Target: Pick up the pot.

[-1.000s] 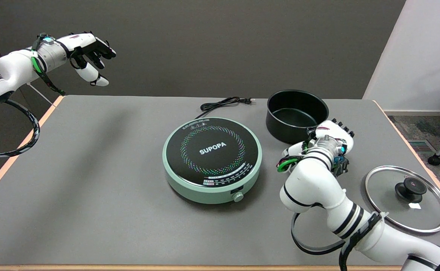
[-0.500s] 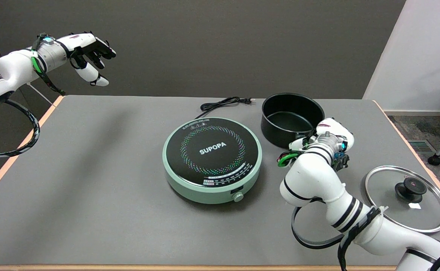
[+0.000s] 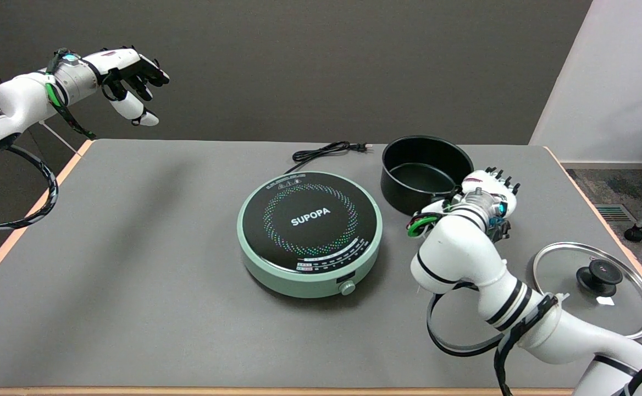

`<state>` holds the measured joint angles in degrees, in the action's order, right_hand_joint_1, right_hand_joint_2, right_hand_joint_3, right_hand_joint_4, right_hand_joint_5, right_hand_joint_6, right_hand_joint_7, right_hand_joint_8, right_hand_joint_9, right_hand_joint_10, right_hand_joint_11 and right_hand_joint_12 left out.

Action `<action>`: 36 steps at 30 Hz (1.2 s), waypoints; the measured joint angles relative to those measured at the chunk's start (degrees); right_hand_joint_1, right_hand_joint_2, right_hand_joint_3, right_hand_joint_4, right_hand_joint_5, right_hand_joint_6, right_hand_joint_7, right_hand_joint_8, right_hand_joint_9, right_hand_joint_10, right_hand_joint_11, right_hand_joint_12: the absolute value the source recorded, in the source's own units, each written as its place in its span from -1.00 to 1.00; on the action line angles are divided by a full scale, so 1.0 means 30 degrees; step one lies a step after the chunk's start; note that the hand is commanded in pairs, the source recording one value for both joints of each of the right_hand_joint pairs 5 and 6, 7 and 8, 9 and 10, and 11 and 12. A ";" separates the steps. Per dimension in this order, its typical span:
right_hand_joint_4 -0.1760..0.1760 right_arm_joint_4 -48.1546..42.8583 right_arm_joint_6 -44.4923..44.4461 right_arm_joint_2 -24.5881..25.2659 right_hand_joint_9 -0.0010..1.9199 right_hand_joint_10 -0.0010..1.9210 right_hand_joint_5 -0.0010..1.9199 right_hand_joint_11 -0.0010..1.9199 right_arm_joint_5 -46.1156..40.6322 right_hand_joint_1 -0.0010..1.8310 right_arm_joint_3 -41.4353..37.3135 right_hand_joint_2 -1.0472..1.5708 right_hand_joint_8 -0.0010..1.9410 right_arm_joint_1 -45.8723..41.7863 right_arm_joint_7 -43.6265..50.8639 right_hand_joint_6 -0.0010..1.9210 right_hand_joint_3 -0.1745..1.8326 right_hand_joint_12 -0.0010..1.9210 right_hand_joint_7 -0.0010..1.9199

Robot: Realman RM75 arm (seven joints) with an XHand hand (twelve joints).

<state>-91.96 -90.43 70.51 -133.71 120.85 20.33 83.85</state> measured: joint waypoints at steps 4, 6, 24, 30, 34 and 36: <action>-1.00 -0.0132 -0.0146 -0.0292 -0.95 -0.95 -0.95 -0.95 -0.0623 0.29 -0.0022 -0.35 -0.95 0.0132 0.0165 -0.95 0.15 -0.95 -0.95; -1.00 -0.0237 -0.0272 -0.0448 -0.95 -0.95 -0.95 -0.95 -0.1049 0.29 -0.0026 -0.35 -0.95 0.0232 0.0273 -0.95 0.14 -0.95 -0.95; -1.00 -0.1004 -0.2108 -0.0195 -0.79 -0.79 -0.79 -0.79 -0.3365 0.21 0.0258 -0.05 -0.80 0.1274 0.1586 -0.79 -0.28 -0.79 -0.79; -1.00 -0.1102 -0.2413 0.0141 -0.75 -0.75 -0.75 -0.75 -0.3492 0.22 0.0410 -0.05 -0.76 0.1456 0.1777 -0.75 -0.30 -0.75 -0.75; -1.00 -0.1177 -0.2676 0.0344 -0.70 -0.70 -0.70 -0.70 -0.3558 0.25 0.0481 -0.04 -0.70 0.1463 0.1842 -0.70 -0.31 -0.70 -0.70; -1.00 -0.1217 -0.2810 0.0430 -0.61 -0.61 -0.61 -0.61 -0.3589 0.25 0.0508 -0.03 -0.61 0.1464 0.1870 -0.61 -0.32 -0.61 -0.61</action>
<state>-95.61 -98.86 71.80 -144.48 122.37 24.72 89.46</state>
